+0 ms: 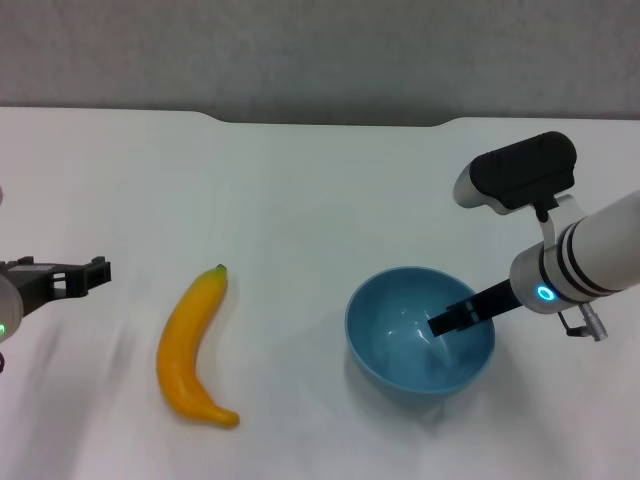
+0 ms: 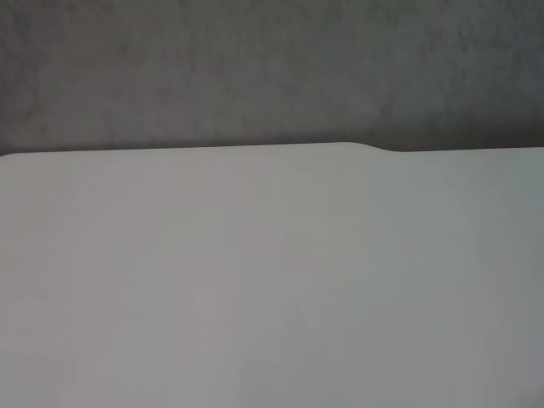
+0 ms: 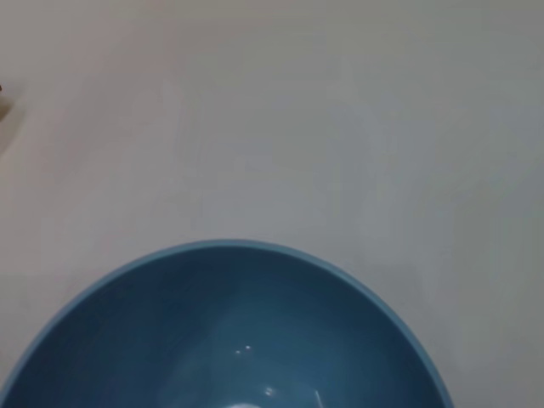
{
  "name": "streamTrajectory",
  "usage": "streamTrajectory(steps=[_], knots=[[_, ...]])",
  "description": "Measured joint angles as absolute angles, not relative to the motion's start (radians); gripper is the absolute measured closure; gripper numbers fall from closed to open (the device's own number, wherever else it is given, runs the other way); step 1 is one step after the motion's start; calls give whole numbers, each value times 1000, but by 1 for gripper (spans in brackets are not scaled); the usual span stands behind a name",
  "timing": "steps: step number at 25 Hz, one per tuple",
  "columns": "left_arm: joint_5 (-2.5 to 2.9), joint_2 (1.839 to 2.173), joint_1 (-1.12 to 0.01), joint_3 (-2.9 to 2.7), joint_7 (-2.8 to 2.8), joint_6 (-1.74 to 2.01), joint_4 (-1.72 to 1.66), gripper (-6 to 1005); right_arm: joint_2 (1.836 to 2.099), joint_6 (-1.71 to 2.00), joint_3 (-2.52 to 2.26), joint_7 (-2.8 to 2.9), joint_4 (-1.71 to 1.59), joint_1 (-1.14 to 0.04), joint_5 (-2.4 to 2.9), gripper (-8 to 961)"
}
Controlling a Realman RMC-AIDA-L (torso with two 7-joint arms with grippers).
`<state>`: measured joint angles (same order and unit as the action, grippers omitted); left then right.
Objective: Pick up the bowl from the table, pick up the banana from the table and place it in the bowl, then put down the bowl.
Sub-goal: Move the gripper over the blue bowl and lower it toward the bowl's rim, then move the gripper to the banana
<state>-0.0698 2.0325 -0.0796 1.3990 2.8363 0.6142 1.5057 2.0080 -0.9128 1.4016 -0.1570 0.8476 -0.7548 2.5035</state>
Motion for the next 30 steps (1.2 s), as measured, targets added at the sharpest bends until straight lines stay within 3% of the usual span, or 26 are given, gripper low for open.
streamTrajectory(steps=[8, 13, 30], knots=[[-68, 2033, -80, 1399, 2835, 606, 1503, 109, 2008, -913, 1401, -163, 847, -755, 2503, 277], [-67, 2034, -80, 1399, 2835, 604, 1493, 109, 2008, -913, 1400, -176, 855, -756, 2503, 515], [-70, 2034, -89, 1392, 2835, 592, 1477, 108, 2008, -892, 1395, -181, 855, -749, 2506, 894]])
